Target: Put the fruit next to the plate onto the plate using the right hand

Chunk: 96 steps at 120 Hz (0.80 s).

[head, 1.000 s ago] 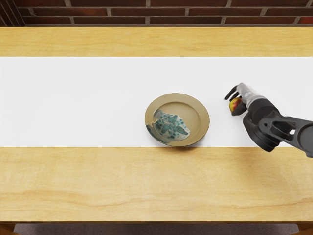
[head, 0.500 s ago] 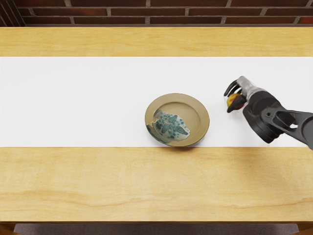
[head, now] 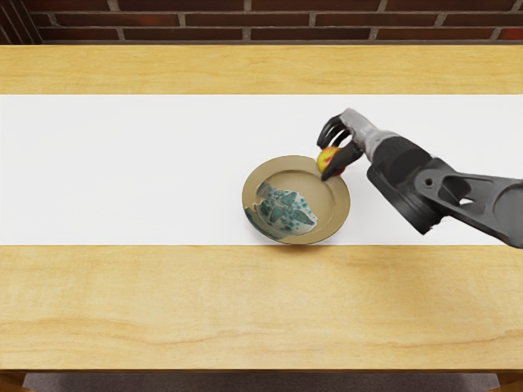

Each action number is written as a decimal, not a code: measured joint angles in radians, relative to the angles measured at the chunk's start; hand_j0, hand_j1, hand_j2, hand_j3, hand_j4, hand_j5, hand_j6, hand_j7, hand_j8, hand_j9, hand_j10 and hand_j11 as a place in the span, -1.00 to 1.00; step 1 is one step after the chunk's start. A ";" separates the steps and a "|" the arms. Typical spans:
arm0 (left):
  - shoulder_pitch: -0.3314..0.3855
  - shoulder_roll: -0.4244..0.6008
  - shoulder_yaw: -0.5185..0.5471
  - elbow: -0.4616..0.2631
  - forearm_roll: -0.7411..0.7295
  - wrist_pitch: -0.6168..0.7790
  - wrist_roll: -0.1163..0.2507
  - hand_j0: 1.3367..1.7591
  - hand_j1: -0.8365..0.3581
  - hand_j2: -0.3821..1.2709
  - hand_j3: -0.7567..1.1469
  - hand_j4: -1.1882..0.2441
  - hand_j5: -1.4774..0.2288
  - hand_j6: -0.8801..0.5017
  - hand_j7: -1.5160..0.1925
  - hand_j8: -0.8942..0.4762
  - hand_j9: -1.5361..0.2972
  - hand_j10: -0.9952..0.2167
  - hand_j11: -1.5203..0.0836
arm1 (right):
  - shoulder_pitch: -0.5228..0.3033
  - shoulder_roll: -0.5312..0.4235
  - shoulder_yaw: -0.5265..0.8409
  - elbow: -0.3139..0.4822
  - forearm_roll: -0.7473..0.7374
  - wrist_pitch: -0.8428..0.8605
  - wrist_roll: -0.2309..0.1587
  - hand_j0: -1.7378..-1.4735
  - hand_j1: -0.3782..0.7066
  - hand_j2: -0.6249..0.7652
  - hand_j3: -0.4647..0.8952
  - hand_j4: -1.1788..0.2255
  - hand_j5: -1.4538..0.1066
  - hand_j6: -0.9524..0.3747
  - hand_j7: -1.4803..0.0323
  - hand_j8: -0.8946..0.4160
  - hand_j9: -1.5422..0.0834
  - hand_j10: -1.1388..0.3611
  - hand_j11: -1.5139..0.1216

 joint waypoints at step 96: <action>0.000 0.000 0.000 0.000 0.000 0.000 0.000 0.52 0.96 -0.54 -0.21 0.64 0.72 0.26 0.76 0.29 0.66 0.63 0.88 | -0.350 -0.021 0.729 -0.055 0.124 0.815 -0.001 -0.40 -0.88 -0.06 -0.32 0.61 0.78 0.38 0.88 0.33 0.82 0.48 0.78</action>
